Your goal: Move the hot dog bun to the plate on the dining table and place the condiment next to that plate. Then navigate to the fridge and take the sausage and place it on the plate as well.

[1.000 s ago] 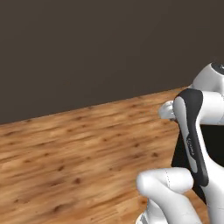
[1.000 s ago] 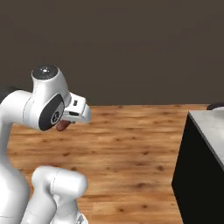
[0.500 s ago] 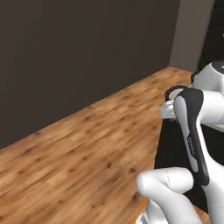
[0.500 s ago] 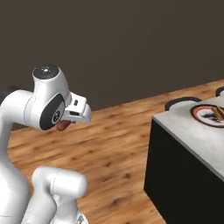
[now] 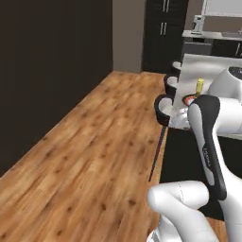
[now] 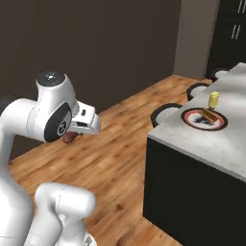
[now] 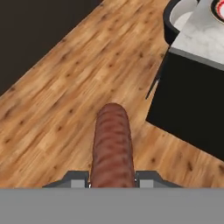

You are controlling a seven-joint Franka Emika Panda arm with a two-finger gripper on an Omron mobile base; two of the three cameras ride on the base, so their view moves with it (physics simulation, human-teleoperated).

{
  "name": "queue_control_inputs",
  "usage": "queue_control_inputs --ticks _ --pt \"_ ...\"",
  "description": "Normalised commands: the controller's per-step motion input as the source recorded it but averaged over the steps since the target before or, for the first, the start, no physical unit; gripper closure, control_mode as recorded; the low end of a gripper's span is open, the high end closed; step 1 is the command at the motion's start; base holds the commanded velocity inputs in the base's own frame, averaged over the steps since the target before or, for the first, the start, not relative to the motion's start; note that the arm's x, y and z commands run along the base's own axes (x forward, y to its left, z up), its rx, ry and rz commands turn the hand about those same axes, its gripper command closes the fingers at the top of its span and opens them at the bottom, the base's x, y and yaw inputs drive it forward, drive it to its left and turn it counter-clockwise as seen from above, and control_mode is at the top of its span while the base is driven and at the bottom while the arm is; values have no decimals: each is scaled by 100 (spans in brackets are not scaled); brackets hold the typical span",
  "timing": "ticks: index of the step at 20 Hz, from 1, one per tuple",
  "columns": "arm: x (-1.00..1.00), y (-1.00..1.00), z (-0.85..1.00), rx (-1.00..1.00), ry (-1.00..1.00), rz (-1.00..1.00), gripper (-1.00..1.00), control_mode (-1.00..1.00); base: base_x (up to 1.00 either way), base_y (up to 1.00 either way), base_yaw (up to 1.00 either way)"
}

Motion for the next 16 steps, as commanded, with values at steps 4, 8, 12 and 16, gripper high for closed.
queue_control_inputs --ticks 4,8,12,16 --pt "0 0 0 0 0 0 100 100 50 81 -68" --pt "0 0 0 0 0 0 100 100 49 80 -69" --pt "0 0 0 0 0 0 100 100 49 74 -68" --pt "0 0 0 0 0 0 100 100 52 73 -68"
